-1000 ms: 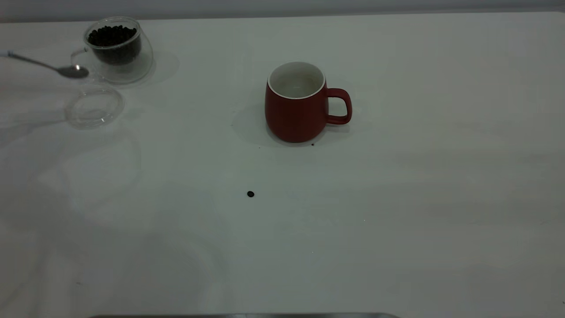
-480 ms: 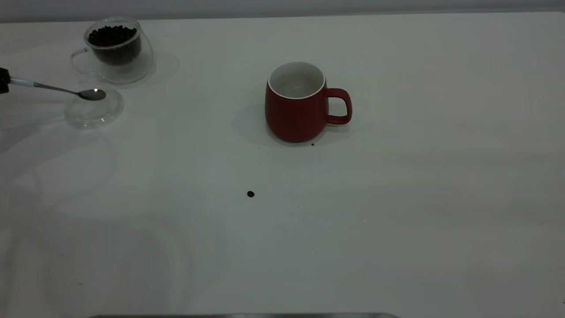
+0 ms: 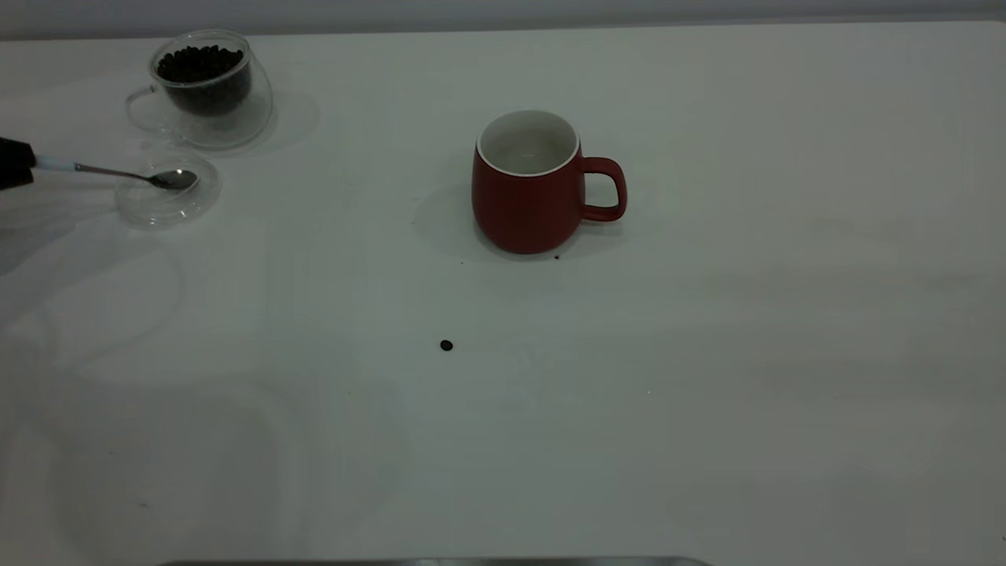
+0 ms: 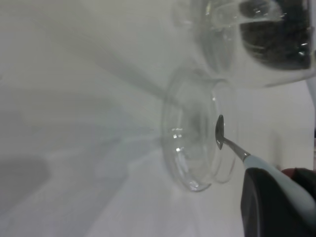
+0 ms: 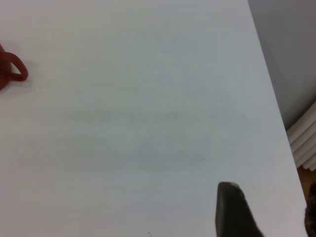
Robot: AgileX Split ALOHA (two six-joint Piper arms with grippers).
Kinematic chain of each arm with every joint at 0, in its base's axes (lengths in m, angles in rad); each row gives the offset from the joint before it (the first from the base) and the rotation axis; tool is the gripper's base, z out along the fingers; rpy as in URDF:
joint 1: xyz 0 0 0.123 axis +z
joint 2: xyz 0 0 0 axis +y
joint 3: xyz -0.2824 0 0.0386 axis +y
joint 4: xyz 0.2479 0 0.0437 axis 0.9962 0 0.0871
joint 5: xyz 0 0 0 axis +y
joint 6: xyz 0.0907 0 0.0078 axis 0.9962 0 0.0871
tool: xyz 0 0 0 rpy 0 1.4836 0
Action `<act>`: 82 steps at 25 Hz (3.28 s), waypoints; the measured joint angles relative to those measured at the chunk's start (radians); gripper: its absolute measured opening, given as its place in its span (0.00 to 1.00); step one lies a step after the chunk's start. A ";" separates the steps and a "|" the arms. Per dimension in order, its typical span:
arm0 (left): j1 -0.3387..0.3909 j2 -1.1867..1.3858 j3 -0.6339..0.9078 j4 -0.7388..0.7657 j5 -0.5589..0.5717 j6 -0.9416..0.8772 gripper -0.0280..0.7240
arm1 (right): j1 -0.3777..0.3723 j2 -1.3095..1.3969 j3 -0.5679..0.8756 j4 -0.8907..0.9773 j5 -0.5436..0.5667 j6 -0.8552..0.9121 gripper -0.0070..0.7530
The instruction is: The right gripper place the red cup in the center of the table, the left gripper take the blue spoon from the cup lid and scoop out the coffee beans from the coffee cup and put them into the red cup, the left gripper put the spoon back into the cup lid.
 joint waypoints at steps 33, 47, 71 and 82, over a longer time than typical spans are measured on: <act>-0.001 0.040 -0.001 0.095 0.043 -0.010 0.87 | 0.000 0.000 0.000 0.000 0.000 0.000 0.51; -0.001 -0.255 -0.001 0.537 0.082 -0.351 0.84 | 0.000 0.000 0.000 0.000 0.000 0.000 0.51; -0.499 -0.851 0.002 1.193 0.218 -0.887 0.83 | 0.000 0.000 0.000 0.000 0.000 0.000 0.51; -0.507 -1.232 0.125 1.249 0.218 -1.009 0.83 | 0.000 0.000 0.000 0.000 0.000 0.000 0.51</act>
